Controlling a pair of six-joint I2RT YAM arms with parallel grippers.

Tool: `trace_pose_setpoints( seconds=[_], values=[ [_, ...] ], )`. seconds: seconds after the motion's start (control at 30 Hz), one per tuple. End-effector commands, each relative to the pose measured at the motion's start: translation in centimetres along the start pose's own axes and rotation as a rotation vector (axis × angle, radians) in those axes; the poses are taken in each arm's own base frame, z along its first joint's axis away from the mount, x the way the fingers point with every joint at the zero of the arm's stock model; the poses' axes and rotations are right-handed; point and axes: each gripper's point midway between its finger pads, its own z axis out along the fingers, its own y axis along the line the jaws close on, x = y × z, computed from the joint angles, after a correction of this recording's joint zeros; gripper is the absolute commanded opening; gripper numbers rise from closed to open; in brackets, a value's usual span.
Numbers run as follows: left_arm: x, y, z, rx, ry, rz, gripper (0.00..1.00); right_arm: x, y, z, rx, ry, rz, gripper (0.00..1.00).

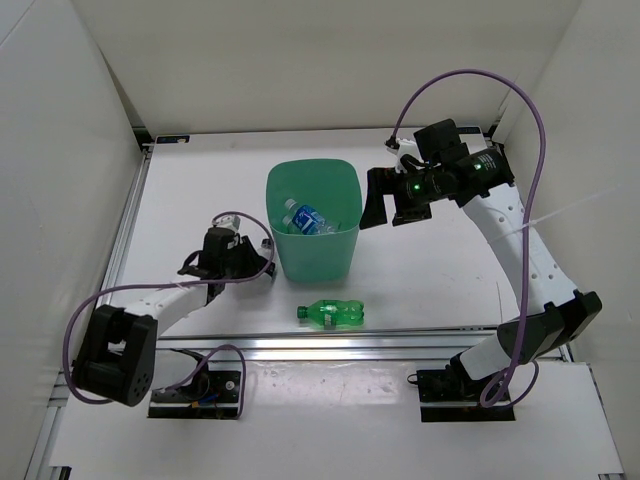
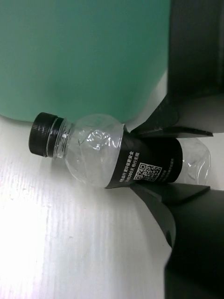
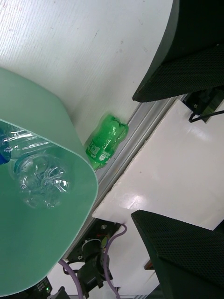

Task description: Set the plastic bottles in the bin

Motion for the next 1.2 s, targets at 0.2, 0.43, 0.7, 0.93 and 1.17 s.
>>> trace_pose_setpoints(
  seconds=[0.2,0.43,0.7,0.93,1.17],
  values=[
    [-6.9,0.5,-5.5,-0.100,-0.200,0.017,0.30,0.0,-0.2,0.3,0.000,0.002,-0.016,1.00],
    [-23.5,-11.5,-17.0,0.111,-0.630,0.157,0.31,0.3,-0.2,0.4,-0.008,0.007,-0.015,1.00],
    [-23.2,-21.9,-15.1,0.371,-0.510,0.325,0.31,0.2,0.0,0.4,-0.021,0.001,-0.019,1.00],
    [-16.1,-25.2,-12.4,0.505,-0.308,0.367,0.33,0.5,-1.0,0.6,0.025,0.004,-0.013,1.00],
    [-17.2,-25.4,-16.6,0.491,-0.406,0.376,1.00,1.3,-2.1,0.9,0.077,-0.019,0.016,1.00]
  ],
)
